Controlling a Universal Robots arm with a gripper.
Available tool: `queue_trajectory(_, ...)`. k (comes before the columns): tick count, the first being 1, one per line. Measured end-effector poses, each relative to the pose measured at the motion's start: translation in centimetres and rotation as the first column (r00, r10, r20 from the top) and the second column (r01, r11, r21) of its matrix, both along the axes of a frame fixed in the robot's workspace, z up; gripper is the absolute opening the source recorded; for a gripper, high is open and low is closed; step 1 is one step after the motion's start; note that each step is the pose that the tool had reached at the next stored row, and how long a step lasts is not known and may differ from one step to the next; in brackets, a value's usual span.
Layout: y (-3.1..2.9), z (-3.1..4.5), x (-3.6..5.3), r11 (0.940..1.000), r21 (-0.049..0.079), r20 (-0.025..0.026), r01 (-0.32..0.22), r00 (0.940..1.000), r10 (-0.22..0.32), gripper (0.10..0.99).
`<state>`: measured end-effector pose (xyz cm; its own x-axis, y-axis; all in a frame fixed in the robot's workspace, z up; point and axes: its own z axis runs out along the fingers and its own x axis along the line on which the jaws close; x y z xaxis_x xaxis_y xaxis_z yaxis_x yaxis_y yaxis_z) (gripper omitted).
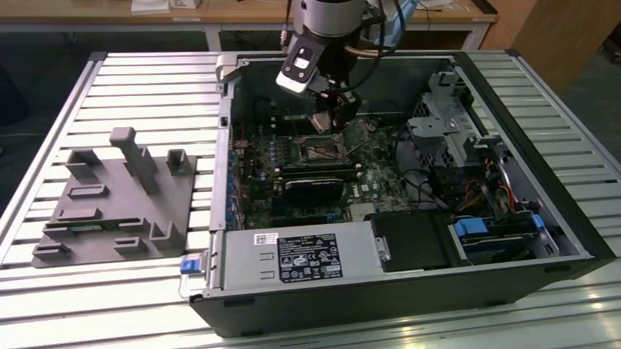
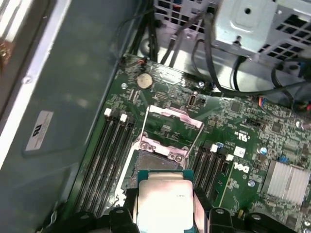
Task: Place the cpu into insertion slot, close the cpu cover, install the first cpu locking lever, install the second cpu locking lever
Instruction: 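Place the cpu into insertion slot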
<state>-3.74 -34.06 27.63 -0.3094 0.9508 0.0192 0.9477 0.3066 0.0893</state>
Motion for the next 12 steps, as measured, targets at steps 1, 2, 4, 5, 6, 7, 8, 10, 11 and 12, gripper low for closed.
queue_trajectory(1,0.00,-0.08,0.00,0.9999,0.000,0.0000,0.015,0.9999,-0.015,0.541)
queue_trajectory(2,0.00,-0.16,0.00,0.9995,0.000,0.0000,0.031,0.9995,-0.031,0.541)
queue_trajectory(4,0.00,-0.32,0.00,0.9980,0.000,0.0000,0.063,0.9980,-0.063,0.541)
queue_trajectory(5,0.00,-0.40,0.00,0.9969,0.000,0.0000,0.078,0.9969,-0.078,0.541)
queue_trajectory(6,0.00,-0.49,0.00,0.9955,0.000,0.0000,0.094,0.9955,-0.094,0.541)
queue_trajectory(7,0.00,-0.57,0.00,0.9939,0.000,0.0000,0.110,0.9939,-0.110,0.541)
queue_trajectory(8,0.00,-0.66,0.00,0.9918,0.000,0.0000,0.128,0.9918,-0.128,0.541)
queue_trajectory(10,0.00,-0.83,0.00,0.9869,0.000,0.0000,0.161,0.9869,-0.161,0.541)
queue_trajectory(11,0.00,-0.92,0.00,0.9843,0.000,0.0000,0.176,0.9843,-0.176,0.541)
queue_trajectory(12,0.00,-1.03,0.00,0.9817,0.000,0.0000,0.191,0.9817,-0.191,0.541)
